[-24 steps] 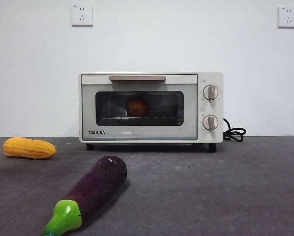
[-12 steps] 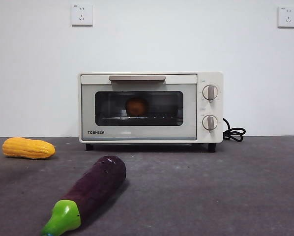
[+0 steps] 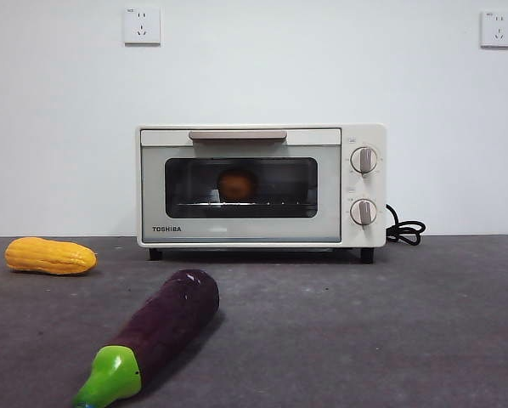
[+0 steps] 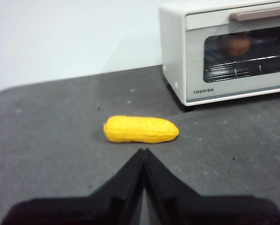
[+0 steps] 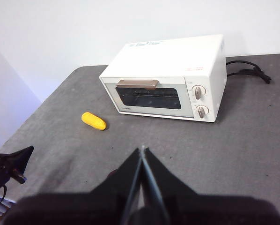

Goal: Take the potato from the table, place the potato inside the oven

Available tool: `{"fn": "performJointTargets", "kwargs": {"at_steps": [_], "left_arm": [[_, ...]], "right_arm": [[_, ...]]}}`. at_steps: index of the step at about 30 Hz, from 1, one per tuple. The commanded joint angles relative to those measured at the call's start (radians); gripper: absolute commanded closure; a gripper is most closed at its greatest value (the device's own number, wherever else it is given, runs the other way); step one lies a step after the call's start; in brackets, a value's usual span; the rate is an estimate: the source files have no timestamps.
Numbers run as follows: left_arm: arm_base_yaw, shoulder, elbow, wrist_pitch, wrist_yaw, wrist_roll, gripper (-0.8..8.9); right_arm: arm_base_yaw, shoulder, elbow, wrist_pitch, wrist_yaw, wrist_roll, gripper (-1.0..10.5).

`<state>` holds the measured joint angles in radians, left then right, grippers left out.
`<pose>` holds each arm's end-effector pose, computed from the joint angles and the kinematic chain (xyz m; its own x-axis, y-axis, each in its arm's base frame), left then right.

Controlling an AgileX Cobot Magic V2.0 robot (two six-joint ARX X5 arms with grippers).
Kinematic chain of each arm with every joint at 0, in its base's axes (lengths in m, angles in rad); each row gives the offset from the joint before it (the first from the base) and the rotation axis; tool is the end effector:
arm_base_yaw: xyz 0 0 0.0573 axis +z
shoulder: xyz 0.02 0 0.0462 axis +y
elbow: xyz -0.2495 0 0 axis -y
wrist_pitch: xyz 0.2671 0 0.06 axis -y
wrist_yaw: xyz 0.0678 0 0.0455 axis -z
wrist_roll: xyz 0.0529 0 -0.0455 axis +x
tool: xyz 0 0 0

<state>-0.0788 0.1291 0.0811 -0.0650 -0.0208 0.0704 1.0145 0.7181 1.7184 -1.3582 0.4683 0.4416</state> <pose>0.1617 -0.0117 0.1691 0.9920 -0.0575 -0.1127 0.0659 0.9952 0.0722 0.0380 0.0159 0.4846 0.8246 0.4714 -0.3126 -0.4042 0.8777 0.2574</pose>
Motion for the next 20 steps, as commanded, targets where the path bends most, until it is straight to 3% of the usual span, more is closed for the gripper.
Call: {"fn": "performJointTargets", "kwargs": {"at_steps": [1,20], "left_arm": [[0.014,-0.023,-0.030,0.010,-0.006,-0.049,8.18],[0.104,-0.082,-0.073,-0.084,-0.006,-0.069,8.18]], "right_arm": [[0.001,-0.002,-0.006,-0.021,0.005,0.003,9.5],[0.001,-0.002,-0.006,-0.021,0.005,0.003,9.5]]}}
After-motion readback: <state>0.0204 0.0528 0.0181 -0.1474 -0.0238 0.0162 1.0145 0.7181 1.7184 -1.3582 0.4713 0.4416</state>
